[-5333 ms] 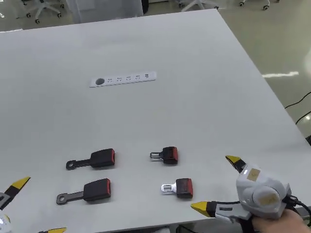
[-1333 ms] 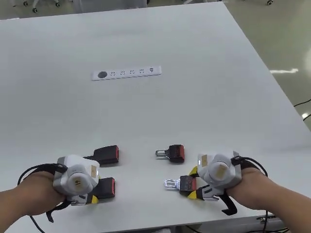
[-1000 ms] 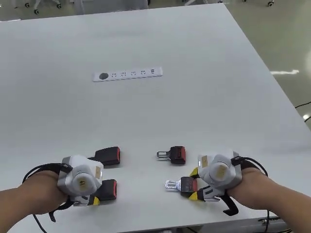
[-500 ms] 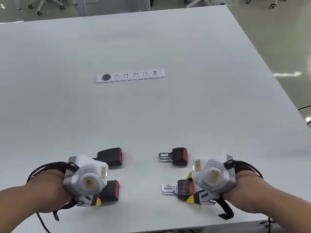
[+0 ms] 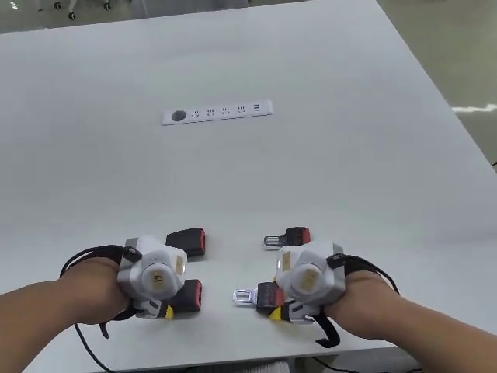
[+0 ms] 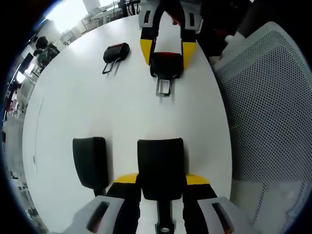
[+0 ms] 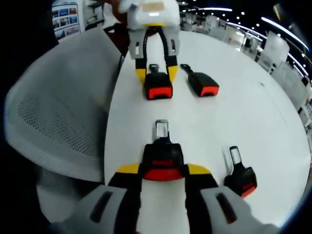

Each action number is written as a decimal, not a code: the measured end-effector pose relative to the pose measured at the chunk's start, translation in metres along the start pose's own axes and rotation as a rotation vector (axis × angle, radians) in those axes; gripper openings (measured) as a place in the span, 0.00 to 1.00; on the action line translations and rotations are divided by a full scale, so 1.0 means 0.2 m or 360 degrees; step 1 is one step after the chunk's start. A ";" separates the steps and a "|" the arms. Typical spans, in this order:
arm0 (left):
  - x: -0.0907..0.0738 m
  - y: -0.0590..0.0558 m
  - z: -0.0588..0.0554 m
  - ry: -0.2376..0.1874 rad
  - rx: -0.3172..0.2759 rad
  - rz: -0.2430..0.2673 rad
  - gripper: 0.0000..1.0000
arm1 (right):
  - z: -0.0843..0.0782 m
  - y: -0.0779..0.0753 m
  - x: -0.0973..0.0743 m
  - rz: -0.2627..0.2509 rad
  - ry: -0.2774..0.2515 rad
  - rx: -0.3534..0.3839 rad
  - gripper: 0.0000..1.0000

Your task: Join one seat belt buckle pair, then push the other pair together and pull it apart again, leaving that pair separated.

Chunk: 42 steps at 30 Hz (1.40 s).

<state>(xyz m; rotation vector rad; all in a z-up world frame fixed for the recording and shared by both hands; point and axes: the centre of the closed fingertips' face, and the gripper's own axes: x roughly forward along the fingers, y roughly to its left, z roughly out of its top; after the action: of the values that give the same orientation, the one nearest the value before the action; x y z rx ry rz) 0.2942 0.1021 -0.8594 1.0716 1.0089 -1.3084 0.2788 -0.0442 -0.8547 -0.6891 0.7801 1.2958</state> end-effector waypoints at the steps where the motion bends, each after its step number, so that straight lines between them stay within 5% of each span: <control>1: 0.00 0.00 0.00 0.0003 0.0002 -0.0001 0.34 | 0.01 0.00 0.01 0.0004 0.0001 -0.0008 0.34; 13: 0.00 0.00 0.00 0.0034 0.0039 0.0006 0.34 | 0.18 0.03 0.13 0.0036 0.0004 -0.0040 0.33; 26: 0.01 -0.01 0.01 0.0033 0.0052 -0.0009 0.33 | 0.20 0.01 0.15 0.0016 0.0022 -0.0039 0.33; 42: 0.01 -0.01 0.01 0.0043 0.0056 -0.0013 0.33 | 0.27 0.02 0.18 0.0012 -0.0055 -0.0053 0.32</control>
<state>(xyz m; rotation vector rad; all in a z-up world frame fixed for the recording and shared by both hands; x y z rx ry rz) 0.2924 0.0996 -0.8605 1.1153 1.0144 -1.3260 0.2842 0.0204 -0.8544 -0.6896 0.7352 1.3269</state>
